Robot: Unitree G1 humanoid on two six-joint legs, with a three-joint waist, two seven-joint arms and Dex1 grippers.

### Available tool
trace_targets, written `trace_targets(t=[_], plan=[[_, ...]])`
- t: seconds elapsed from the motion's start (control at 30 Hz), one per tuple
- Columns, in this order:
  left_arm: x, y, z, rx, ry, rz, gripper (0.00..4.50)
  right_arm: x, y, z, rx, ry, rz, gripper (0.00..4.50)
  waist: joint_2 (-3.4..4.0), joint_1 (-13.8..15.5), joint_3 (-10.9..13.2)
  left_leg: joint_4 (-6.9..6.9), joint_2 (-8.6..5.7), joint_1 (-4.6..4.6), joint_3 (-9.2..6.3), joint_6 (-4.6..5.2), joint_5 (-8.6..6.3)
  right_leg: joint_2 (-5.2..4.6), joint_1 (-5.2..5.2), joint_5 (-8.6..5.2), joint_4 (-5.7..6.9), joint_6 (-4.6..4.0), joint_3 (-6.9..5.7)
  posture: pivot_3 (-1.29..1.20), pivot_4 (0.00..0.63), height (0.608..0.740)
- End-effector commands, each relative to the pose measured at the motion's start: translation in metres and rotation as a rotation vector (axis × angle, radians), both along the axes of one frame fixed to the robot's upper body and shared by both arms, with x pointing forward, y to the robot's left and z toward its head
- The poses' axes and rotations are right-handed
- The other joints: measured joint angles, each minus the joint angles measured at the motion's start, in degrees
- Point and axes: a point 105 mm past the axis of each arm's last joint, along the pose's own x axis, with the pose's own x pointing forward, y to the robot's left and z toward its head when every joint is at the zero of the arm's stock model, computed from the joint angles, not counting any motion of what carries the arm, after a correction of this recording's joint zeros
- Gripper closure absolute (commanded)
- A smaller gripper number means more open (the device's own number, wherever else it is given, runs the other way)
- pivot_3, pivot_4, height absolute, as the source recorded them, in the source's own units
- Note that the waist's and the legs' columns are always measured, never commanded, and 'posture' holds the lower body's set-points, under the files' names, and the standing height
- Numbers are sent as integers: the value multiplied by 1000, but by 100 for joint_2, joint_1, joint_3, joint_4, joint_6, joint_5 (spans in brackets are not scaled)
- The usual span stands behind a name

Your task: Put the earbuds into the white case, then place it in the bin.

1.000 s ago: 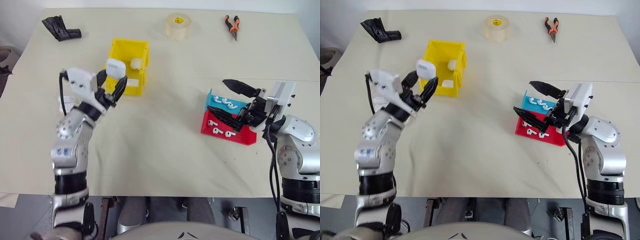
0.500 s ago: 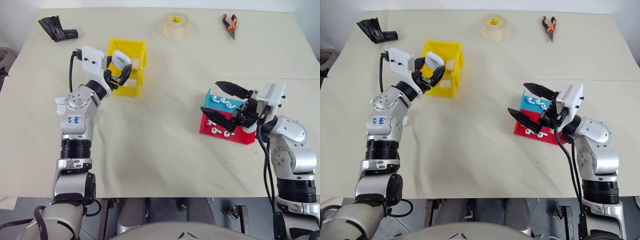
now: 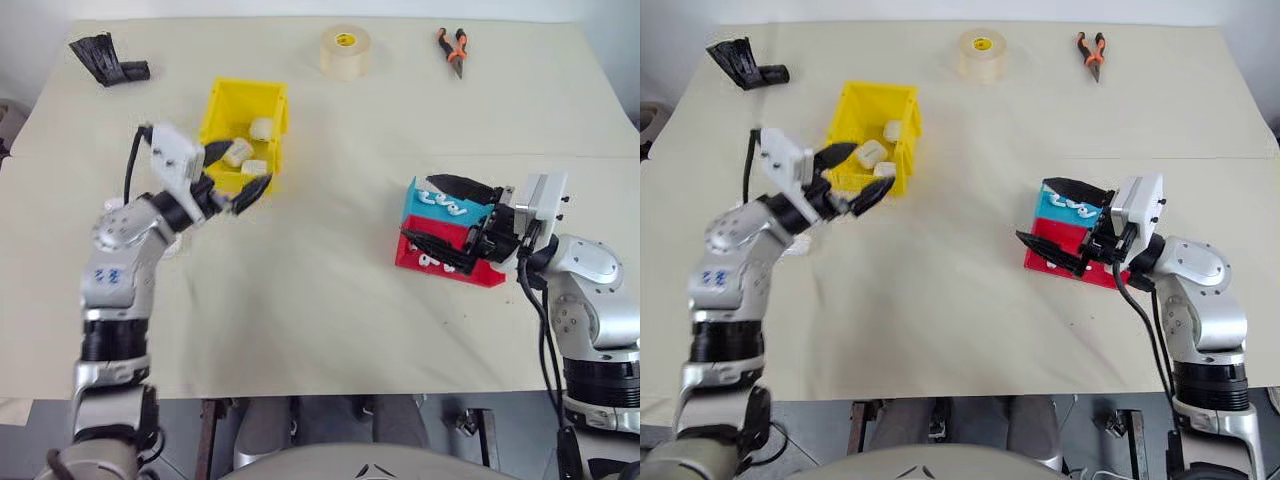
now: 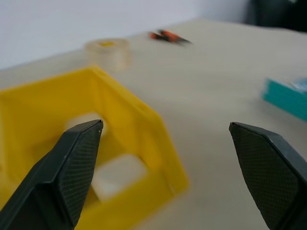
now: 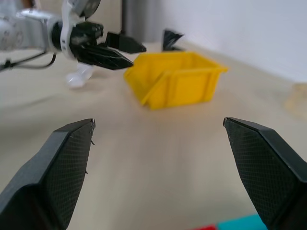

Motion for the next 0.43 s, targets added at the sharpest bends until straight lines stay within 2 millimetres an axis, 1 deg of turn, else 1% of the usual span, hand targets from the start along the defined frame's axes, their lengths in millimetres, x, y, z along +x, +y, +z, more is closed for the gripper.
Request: trace_targets(t=[0.03,0.13,0.2,0.3,0.43], plan=[[-29,-1,3,67,-79,-140,9,-7,-8,-3,-40,31,49,0,0,9,0,1,0,-1,0,0,0,0,0,0,0,0,0,0,150,740],[-43,5,-9,124,-62,-180,9,-10,-16,-9,-85,50,64,0,0,25,0,7,1,-1,0,0,0,0,0,0,2,0,2,0,150,740],[-47,8,-14,149,-66,-190,9,-10,-19,-10,-98,48,66,0,0,29,0,7,1,-2,0,0,0,0,0,0,2,0,2,0,150,740],[-45,9,-18,156,-80,-175,9,-7,-22,-11,-88,36,42,0,0,27,0,7,0,-1,1,0,0,-1,0,0,1,0,3,0,150,740],[-43,4,-15,152,-118,-161,9,-6,-23,-14,-81,24,19,0,0,26,0,7,0,-1,1,0,0,-1,0,0,2,0,3,0,150,740]])
